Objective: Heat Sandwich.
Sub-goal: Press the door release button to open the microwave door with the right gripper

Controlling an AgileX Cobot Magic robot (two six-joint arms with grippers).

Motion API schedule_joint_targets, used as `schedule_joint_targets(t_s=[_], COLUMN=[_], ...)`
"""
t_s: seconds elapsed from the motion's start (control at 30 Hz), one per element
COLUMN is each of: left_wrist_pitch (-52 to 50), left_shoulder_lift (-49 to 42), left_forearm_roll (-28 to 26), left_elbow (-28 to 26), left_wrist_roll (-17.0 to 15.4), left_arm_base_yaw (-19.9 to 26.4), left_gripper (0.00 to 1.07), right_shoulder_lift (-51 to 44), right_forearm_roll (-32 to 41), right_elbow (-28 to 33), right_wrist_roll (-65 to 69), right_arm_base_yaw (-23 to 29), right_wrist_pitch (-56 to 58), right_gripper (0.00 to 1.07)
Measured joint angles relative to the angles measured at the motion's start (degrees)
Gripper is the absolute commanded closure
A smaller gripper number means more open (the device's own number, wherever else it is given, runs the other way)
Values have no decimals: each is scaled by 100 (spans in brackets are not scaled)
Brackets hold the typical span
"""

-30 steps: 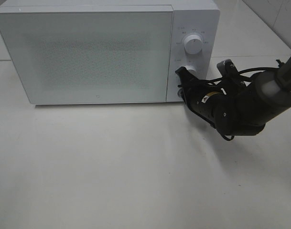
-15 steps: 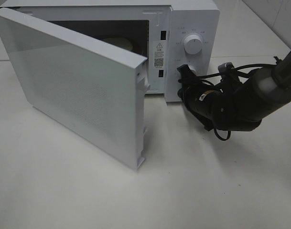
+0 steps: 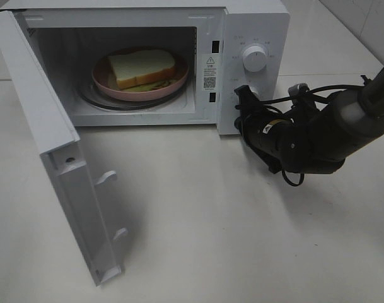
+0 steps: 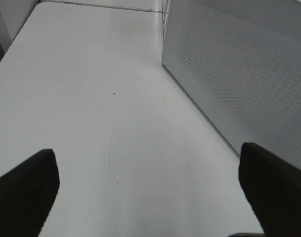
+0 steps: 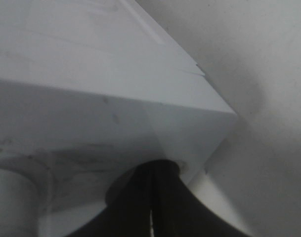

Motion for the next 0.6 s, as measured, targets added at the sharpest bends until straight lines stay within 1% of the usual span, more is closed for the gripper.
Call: schedule_joint_targets(t_s=[0.2,0.33,0.6], left_wrist_pitch=[0,0,0], left_shoulder_lift=[0,0,0], left_forearm_roll=[0,0,0], left_elbow=[0,0,0], left_wrist_roll=[0,0,0], left_arm_base_yaw=[0,0,0], left_gripper=[16,16,16], right_shoulder_lift=[0,-92,-115], right_forearm_roll=[0,74,40], right_elbow=[0,-143,-143], right_wrist_roll=[0,0,-241], right_arm_base_yaw=[0,-40,-52], right_wrist_pitch=[0,676,699], right_gripper=[107,107,107])
